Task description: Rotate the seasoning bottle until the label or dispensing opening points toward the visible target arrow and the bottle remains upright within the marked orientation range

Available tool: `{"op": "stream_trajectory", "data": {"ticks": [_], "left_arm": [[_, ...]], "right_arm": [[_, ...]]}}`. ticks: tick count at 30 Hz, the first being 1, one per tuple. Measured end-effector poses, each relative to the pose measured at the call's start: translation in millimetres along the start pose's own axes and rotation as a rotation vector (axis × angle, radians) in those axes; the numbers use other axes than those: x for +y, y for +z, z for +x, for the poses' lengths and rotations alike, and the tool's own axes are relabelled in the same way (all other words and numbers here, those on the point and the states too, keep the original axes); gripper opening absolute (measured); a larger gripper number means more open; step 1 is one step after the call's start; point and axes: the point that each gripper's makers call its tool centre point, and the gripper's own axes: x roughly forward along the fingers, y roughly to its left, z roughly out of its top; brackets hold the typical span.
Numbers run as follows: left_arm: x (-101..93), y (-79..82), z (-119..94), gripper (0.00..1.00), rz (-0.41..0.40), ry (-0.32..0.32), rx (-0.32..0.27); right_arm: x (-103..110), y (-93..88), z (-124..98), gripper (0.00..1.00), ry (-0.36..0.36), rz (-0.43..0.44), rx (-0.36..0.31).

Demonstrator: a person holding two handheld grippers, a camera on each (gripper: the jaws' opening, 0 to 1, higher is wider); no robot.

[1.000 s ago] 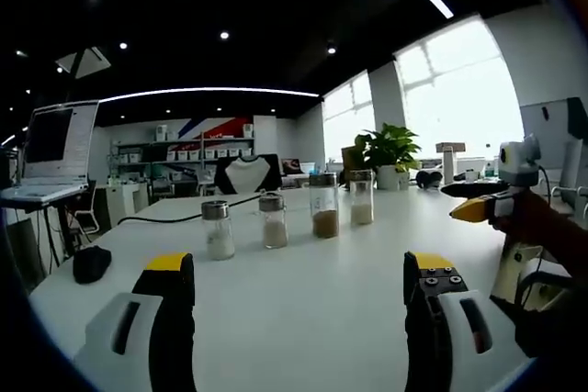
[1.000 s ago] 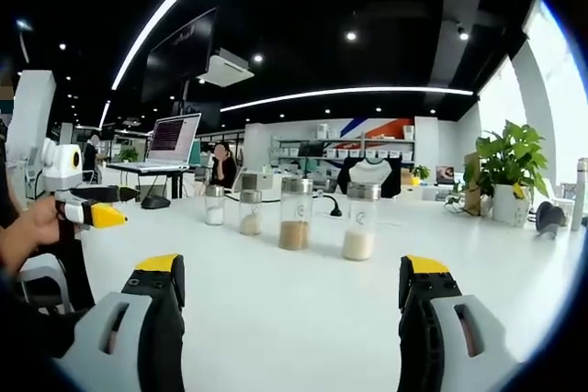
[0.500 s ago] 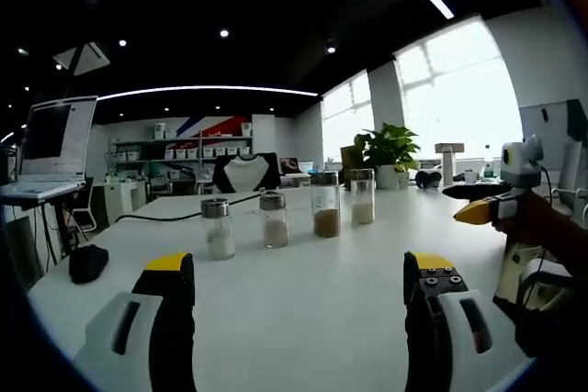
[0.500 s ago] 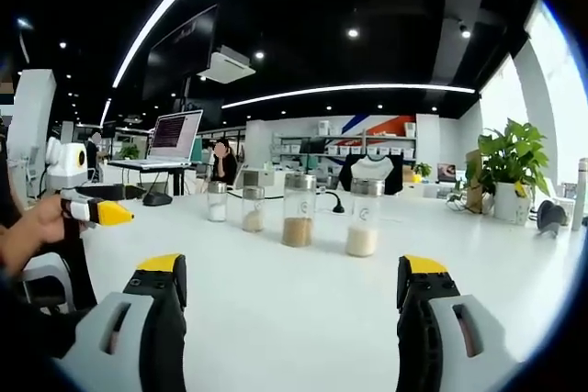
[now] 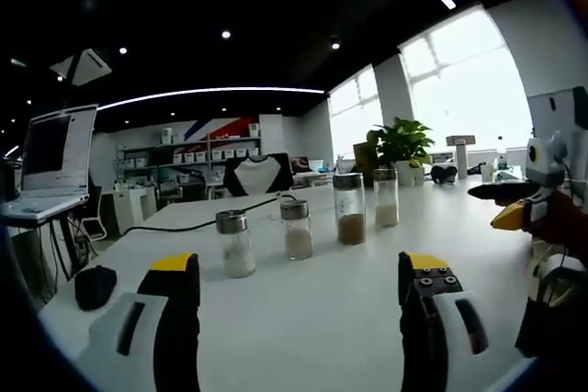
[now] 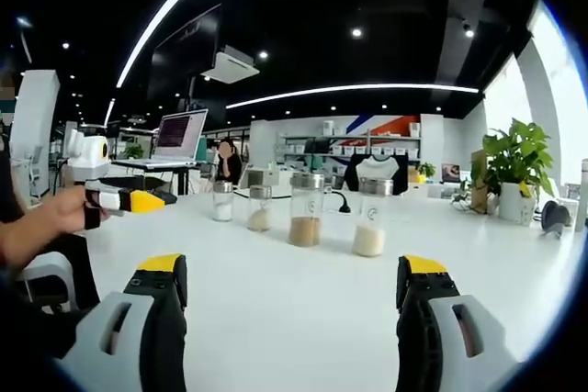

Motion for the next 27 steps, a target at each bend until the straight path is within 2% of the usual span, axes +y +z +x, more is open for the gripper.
{"op": "stream_trajectory", "data": {"ticks": [2,5,7,12,14,16,21,27], "left_arm": [[6.0,-0.1,3.4,0.91,-0.021,0.015,-0.001],[8.9,-1.5,9.3,0.91,-0.041,0.004,0.005],[10.4,-2.4,12.5,0.90,-0.025,0.006,0.008],[16.1,-7.4,22.0,0.91,-0.013,0.008,0.030],[17.2,-11.2,26.8,0.93,-0.019,0.004,0.058],[18.7,-16.6,31.0,0.97,-0.037,0.008,0.092],[21.2,-16.5,42.7,0.98,-0.014,-0.003,0.092],[28.9,-16.0,57.0,0.99,-0.024,-0.013,0.093]], "right_arm": [[1.1,0.4,-0.2,0.97,0.002,-0.003,0.001],[2.9,3.7,-0.6,0.97,0.009,-0.002,-0.016],[5.4,8.7,-1.1,0.98,0.023,0.011,-0.055],[9.0,11.0,-1.0,0.99,0.035,0.024,-0.062],[9.3,10.7,-1.0,0.99,0.032,0.012,-0.055],[8.5,14.1,-1.5,0.99,0.029,0.029,-0.079],[5.0,8.5,0.3,0.99,0.039,0.050,-0.061],[6.9,13.0,-0.8,1.00,0.055,0.064,-0.077]]}}
